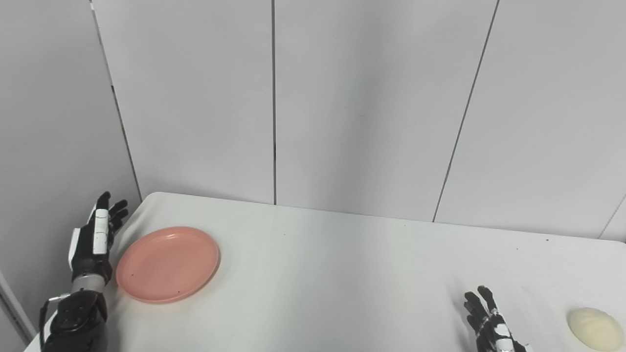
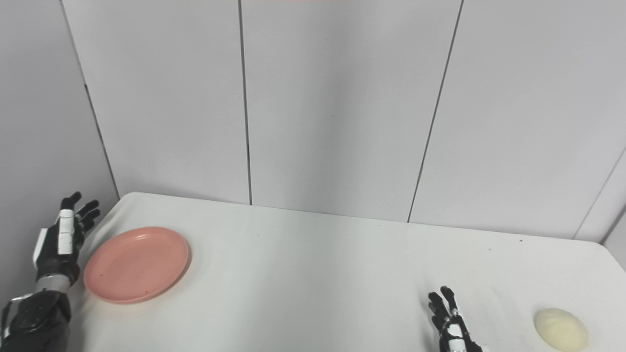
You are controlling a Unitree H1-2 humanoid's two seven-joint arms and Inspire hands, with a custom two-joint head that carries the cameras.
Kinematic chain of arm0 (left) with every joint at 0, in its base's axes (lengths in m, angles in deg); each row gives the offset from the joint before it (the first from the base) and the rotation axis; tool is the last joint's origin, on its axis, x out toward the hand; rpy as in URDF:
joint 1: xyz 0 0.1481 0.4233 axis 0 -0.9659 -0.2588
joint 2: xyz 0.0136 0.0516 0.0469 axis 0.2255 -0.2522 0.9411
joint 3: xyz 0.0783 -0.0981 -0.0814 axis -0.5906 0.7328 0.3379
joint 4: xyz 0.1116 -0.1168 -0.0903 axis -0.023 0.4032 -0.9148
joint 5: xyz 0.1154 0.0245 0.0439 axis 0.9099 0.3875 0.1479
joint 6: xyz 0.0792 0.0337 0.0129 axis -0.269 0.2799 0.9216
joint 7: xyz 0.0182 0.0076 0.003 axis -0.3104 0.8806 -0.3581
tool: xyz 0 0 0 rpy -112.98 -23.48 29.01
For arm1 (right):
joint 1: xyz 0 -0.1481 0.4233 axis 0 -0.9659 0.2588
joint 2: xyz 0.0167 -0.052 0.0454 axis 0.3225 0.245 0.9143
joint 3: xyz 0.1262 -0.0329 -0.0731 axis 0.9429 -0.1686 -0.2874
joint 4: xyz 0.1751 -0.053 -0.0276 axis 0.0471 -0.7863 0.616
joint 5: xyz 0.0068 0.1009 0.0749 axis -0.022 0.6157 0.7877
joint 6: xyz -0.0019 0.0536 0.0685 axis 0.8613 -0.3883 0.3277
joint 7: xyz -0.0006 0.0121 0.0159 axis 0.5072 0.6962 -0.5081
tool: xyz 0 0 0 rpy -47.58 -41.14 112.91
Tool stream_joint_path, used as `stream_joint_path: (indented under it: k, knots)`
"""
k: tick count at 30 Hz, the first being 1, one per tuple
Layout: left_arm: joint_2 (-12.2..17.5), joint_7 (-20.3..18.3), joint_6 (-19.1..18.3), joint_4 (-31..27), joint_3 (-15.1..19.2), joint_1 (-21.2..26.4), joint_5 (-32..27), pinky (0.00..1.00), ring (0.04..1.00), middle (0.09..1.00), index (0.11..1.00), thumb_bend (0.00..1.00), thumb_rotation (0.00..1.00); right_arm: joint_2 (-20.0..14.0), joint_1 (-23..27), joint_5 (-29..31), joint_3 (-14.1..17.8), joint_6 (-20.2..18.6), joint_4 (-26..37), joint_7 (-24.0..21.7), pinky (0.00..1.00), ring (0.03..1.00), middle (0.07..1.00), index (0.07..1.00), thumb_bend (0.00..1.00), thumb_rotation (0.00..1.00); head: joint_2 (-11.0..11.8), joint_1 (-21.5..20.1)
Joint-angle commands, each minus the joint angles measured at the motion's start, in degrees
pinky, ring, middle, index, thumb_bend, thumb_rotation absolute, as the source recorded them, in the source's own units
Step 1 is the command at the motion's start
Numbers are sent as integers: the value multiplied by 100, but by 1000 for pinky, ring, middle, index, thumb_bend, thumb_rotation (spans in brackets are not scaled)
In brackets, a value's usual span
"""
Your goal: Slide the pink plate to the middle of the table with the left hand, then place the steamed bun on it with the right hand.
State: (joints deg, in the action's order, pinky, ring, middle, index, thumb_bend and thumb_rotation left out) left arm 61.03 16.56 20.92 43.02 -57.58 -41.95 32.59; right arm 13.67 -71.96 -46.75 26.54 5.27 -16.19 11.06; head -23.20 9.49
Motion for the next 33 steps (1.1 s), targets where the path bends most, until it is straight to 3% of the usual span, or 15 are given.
stream_joint_path:
  k: [1, 8, 22, 33]
  knots:
    - [183, -28, 302, 136, 15, 350, -47, 923, 865, 847, 937, 962, 999, 40, -283, 30, 22, 111, -287, -14, 1000, 949, 926, 974, 742, 973, -7, 4]
    - [219, -19, 410, 470, -19, 357, -15, 910, 865, 841, 923, 971, 1000, 28, -283, 30, 13, 120, -291, -28, 1000, 947, 926, 978, 710, 972, -17, -7]
    - [-48, -185, -27, -249, -31, 64, -168, 819, 821, 823, 908, 998, 950, 15, -287, -25, 3, 88, -261, -17, 988, 933, 916, 977, 655, 965, -50, -66]
    - [-274, -542, -707, -1197, -1, -224, -637, 795, 847, 863, 963, 911, 969, 26, -333, 34, -13, 105, -189, -49, 995, 937, 920, 980, 650, 940, -92, -102]
